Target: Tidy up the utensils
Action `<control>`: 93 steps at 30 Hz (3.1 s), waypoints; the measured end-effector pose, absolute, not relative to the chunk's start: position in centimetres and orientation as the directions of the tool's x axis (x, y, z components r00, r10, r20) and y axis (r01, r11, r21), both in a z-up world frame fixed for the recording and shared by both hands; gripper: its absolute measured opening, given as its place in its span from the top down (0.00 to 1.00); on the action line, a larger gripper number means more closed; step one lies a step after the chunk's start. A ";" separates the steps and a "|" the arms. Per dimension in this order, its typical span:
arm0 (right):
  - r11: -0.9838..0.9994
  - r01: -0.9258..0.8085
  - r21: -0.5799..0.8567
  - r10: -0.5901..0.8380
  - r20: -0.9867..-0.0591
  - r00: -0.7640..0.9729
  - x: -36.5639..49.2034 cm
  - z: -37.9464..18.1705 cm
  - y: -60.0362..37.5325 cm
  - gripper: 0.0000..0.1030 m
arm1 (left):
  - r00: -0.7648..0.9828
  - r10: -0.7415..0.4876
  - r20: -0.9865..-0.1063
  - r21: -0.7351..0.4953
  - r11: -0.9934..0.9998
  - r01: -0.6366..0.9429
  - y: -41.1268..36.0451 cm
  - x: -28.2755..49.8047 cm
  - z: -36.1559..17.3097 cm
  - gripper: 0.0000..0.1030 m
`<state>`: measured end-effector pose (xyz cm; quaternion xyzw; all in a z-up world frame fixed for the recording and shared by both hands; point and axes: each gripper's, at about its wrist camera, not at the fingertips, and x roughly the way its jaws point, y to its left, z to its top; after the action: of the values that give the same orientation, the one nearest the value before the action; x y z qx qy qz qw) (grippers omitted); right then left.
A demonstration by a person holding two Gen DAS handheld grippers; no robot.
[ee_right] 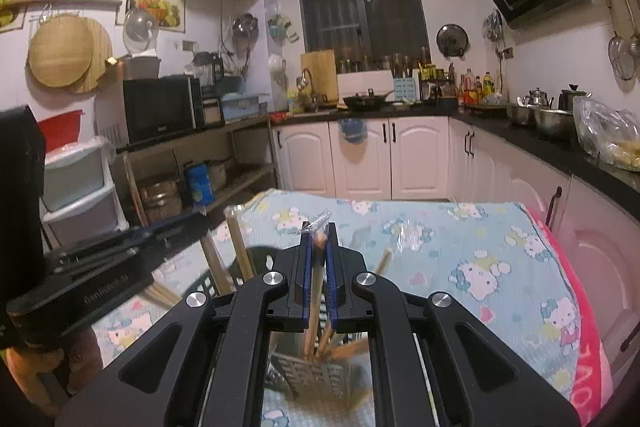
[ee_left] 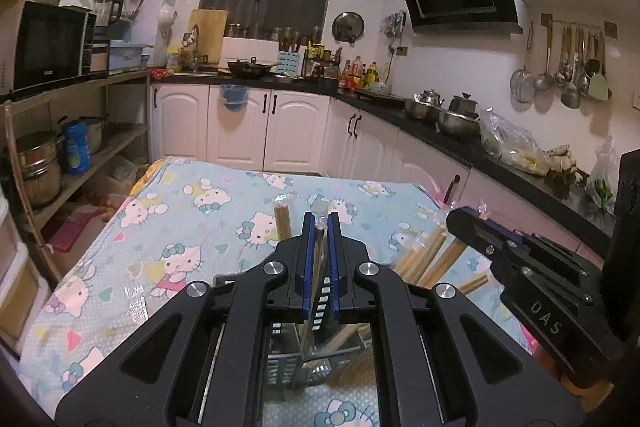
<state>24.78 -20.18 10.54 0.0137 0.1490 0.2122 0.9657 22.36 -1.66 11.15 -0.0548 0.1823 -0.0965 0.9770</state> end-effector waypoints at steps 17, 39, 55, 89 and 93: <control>0.917 -0.391 0.081 0.391 -0.379 0.839 23.2 9.2 -21.3 0.81 | 0.884 -0.204 -0.421 -0.146 0.977 0.155 -1.1 21.5 10.5 0.81; 0.909 -0.408 0.083 0.404 -0.412 0.817 18.6 8.6 -22.3 0.52 | 0.857 -0.229 -0.461 -0.150 0.972 0.179 0.3 16.8 10.6 0.36; 0.913 -0.392 0.112 0.400 -0.435 0.807 15.4 6.8 -22.6 0.26 | 0.841 -0.238 -0.485 -0.164 0.970 0.180 1.6 12.9 8.4 0.11; 0.952 -0.298 0.073 0.297 -0.466 0.834 13.5 0.1 -22.5 0.14 | 0.866 -0.133 -0.482 -0.122 0.989 0.084 1.3 11.3 1.4 0.11; 0.955 -0.289 0.058 0.284 -0.444 0.850 13.3 -0.2 -22.3 0.13 | 0.872 -0.124 -0.474 -0.116 0.990 0.078 1.2 11.4 0.7 0.11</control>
<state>13.33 -22.30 -0.20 -0.0057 0.2301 0.1491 0.9617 11.44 1.16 0.70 -0.0465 0.2477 -0.0522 0.9663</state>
